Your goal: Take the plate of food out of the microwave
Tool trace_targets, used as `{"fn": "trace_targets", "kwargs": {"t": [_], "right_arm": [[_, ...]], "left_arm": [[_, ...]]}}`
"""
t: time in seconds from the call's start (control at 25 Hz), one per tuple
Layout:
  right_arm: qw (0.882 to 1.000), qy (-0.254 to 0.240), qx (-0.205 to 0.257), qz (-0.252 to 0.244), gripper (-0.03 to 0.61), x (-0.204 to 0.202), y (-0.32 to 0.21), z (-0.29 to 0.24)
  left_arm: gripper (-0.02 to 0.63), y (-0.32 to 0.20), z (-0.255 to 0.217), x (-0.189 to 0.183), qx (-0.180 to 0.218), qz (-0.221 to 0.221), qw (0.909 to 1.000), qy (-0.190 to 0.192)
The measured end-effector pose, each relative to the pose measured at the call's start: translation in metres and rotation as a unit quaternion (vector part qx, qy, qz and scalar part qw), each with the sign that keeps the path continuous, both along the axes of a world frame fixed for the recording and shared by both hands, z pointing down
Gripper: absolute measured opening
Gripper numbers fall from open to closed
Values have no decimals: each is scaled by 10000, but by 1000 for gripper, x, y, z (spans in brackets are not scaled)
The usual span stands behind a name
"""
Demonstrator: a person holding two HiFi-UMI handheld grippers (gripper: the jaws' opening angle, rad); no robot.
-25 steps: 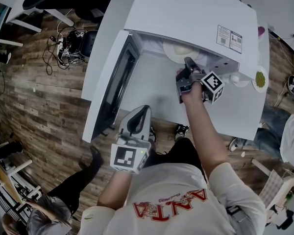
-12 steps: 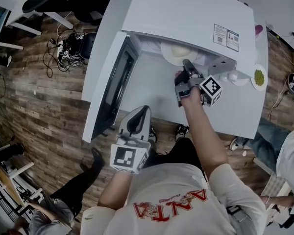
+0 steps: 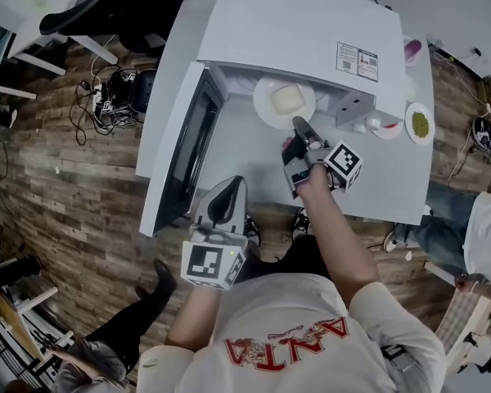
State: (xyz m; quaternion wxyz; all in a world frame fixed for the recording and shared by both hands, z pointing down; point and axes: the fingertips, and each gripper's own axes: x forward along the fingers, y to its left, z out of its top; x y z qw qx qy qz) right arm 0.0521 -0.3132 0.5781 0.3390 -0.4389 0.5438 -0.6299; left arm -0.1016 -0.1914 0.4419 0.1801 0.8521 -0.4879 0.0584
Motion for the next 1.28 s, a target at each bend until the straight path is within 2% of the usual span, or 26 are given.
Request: {"fn": "trace_targets", "kwargs": {"t": [0.36, 0.56, 0.76, 1.0, 1.28], "right_arm": [[9998, -140, 21, -131, 14, 1, 63, -23], [9996, 19, 22, -290, 15, 12, 103, -30], [9997, -24, -8, -225, 15, 32, 141, -29], [10000, -20, -46, 73, 14, 77, 177, -24], [9971, 73, -29, 761, 14, 156, 210, -10]], "left_arm": [[9, 4, -21, 9, 243, 204, 9994, 133], [9, 3, -29, 15, 331, 320, 9988, 142], [9, 4, -30, 29, 300, 476, 9983, 168], [9, 4, -30, 67, 287, 843, 9959, 139], [9, 6, -30, 118, 261, 1297, 9912, 97]]}}
